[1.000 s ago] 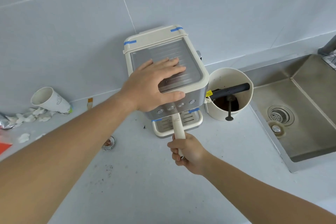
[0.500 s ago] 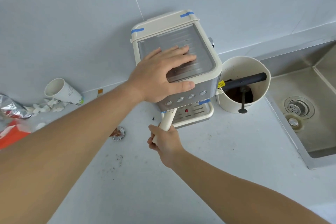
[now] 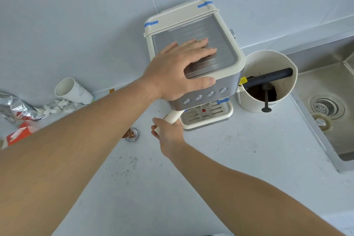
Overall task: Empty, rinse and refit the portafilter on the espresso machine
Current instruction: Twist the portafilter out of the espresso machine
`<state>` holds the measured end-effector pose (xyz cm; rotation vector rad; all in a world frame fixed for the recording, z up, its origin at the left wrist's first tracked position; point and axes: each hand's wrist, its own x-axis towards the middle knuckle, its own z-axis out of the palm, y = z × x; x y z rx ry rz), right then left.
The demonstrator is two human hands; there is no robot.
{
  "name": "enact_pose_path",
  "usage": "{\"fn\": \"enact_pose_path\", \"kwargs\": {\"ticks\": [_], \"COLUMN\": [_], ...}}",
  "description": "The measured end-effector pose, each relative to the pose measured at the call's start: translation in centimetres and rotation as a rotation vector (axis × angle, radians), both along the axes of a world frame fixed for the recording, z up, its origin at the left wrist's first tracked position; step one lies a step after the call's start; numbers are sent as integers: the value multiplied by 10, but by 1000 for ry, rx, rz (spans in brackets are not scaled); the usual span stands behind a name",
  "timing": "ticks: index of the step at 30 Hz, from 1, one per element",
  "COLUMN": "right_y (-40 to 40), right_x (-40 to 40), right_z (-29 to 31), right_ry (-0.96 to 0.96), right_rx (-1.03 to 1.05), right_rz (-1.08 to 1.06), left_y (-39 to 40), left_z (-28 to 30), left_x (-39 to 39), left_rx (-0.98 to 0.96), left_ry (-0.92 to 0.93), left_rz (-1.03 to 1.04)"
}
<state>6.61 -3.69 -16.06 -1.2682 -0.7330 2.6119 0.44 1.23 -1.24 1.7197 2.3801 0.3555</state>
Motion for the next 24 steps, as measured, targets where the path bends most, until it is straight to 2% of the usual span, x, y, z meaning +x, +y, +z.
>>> {"fn": "enact_pose_path", "kwargs": {"ticks": [12,24], "right_y": [-16,-8], "right_x": [12,92], "right_z": [-15,-22], "right_ry": [-33,-103], "right_rx": [-76,-91], "right_rz": [16,116], "left_y": [-2,-1], "left_z": [-1,-2], "left_x": [-2,-1], "left_rx": [11,22], "left_ry": [7,19], "left_rz": [-8,-6]}}
